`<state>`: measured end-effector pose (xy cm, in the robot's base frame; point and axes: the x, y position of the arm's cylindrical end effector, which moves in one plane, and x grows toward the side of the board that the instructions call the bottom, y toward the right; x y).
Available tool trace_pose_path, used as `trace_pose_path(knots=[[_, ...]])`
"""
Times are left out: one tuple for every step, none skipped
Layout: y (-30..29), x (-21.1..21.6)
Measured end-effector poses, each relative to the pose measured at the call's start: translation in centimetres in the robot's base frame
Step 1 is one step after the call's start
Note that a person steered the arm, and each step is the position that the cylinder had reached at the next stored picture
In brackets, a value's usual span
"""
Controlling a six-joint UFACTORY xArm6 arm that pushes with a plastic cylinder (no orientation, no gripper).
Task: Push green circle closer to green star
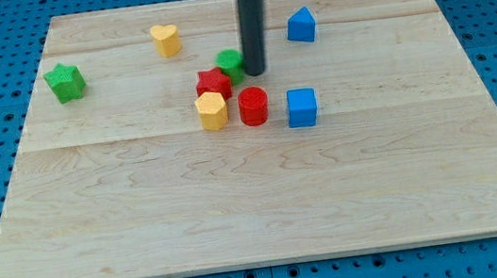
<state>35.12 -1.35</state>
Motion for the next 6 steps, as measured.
trace_pose_path(knots=[[-4.5, -1.1], [-1.1, -1.1], [-8.1, -3.2], [-8.8, -3.4], [-9.0, -4.8], [-12.5, -5.5]])
